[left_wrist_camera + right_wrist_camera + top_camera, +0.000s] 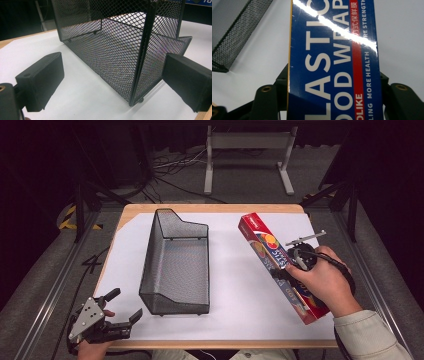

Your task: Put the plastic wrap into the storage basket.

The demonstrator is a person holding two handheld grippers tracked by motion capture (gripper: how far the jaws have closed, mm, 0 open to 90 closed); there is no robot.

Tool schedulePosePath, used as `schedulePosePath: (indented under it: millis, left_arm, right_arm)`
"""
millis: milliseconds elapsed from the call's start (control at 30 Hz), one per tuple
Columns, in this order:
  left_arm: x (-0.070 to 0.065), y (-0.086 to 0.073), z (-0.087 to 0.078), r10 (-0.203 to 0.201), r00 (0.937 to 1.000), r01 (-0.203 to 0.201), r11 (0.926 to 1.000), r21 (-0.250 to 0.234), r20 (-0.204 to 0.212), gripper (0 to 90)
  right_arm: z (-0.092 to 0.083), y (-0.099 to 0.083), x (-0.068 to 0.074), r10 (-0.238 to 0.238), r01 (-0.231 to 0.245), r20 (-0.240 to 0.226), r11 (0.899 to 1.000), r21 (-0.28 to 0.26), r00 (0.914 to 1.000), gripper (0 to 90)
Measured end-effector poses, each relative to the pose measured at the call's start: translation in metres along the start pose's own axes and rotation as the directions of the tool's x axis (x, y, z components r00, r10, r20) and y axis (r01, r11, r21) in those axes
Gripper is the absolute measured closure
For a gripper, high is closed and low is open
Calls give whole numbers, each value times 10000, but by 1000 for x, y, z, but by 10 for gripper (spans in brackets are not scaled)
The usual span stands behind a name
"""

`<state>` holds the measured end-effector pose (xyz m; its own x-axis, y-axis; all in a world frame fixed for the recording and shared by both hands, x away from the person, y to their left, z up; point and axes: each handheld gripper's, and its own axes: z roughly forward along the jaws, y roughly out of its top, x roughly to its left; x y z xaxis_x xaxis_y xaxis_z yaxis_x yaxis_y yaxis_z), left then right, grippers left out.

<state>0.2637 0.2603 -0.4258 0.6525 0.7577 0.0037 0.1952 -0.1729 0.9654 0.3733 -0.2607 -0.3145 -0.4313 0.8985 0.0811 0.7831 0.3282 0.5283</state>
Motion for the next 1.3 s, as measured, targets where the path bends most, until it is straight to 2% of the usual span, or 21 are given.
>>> schedulePosePath:
  millis: [200, 400, 667, 967, 1300]
  left_arm:
    - [0, 0, 0, 17, 10000, -17, 10000, 21, -2, 51]
    - [0, 0, 0, 37, 10000, -37, 10000, 43, -4, 51]
    - [1, -1, 0, 42, 10000, -42, 10000, 39, -30, 51]
    - [1, -1, -1, 45, 10000, -45, 10000, 50, -34, 52]
    - [1, -1, -1, -9, 10000, 9, 10000, 35, -36, 52]
  right_arm:
    - [-4, 9, 16, -78, 78, -39, 9999, -65, 10000, 400]
    - [-4, 24, 43, -525, 524, -96, 9985, -131, 9986, 400]
    - [3, 39, 69, -829, 820, -453, 9964, -229, 9955, 399]
    - [9, 52, 92, -1058, 1053, -771, 9944, -112, 9914, 399]
    - [15, 64, 115, -1072, 1080, -972, 9941, 36, 9895, 399]
